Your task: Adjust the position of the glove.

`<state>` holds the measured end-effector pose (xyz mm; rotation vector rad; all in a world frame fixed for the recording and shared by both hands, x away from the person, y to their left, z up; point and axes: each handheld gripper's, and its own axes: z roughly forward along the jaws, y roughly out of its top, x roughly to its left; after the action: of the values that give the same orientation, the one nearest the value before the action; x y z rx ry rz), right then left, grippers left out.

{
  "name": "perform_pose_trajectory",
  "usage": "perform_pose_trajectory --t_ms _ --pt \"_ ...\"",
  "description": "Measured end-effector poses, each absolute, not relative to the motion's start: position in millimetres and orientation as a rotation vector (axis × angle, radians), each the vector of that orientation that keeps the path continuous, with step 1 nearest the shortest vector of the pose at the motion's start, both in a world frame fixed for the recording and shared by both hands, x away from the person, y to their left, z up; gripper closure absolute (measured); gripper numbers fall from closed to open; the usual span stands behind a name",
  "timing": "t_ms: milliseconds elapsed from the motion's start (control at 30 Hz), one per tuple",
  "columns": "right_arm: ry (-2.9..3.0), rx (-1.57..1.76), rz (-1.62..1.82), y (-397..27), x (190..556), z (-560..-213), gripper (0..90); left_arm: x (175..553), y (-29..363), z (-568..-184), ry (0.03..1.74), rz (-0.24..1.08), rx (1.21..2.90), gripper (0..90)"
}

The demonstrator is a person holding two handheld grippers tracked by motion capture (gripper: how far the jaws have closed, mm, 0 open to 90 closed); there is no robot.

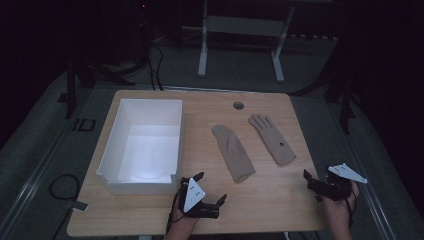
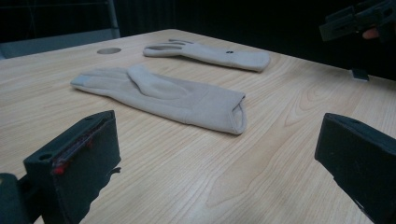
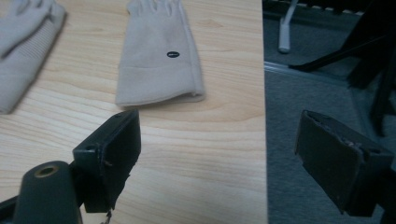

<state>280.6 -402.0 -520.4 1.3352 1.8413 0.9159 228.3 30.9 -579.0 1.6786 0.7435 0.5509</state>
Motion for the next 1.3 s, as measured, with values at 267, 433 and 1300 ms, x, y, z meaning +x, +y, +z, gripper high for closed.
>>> perform_pose_trajectory --t_ms 267,433,1300 --pt "1.85 1.358 0.99 -398 283 -504 13.1 228 30 -579 0.743 0.553 1.684 0.3" --pt "1.846 1.355 1.059 -394 282 -491 12.9 228 30 -579 0.745 0.554 1.683 0.3" --pt "1.948 1.186 1.206 -350 309 -434 28.9 229 29 -579 0.735 0.546 1.695 0.4"
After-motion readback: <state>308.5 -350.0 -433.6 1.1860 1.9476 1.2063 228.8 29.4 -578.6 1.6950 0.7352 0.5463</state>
